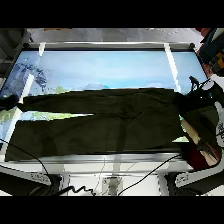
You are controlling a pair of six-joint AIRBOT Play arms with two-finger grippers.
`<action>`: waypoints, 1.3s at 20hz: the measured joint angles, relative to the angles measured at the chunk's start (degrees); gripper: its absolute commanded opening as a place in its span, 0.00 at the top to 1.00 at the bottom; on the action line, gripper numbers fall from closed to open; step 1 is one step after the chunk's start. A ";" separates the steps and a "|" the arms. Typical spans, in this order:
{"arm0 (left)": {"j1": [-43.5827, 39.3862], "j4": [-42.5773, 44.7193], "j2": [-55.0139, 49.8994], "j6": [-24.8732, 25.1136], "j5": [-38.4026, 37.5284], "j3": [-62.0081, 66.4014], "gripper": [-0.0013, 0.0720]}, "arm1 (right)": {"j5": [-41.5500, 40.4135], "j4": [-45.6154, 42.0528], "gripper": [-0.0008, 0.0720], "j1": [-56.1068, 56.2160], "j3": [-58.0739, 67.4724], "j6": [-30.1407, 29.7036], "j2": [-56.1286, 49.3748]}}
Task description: Fold the clothes and pants, and hang the long-sleeved shirts on hangers.
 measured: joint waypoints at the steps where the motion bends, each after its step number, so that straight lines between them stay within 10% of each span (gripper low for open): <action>1: 0.00 -0.33 0.31 -0.02 0.24 1.11 0.95 | 0.35 -1.57 0.95 0.00 0.00 0.76 1.55; 23: -0.22 14.32 -2.10 -6.47 -8.87 -0.15 0.95 | -2.54 -11.52 0.95 -0.04 -5.77 2.99 7.54; 24: -0.33 13.77 -2.21 -6.75 -8.39 -0.33 0.90 | -4.33 -10.54 0.85 -0.04 -5.95 2.99 7.54; 26: -0.44 13.25 -2.36 -6.99 -7.72 -0.59 0.27 | -7.67 -9.44 0.26 -0.04 -6.10 2.99 7.54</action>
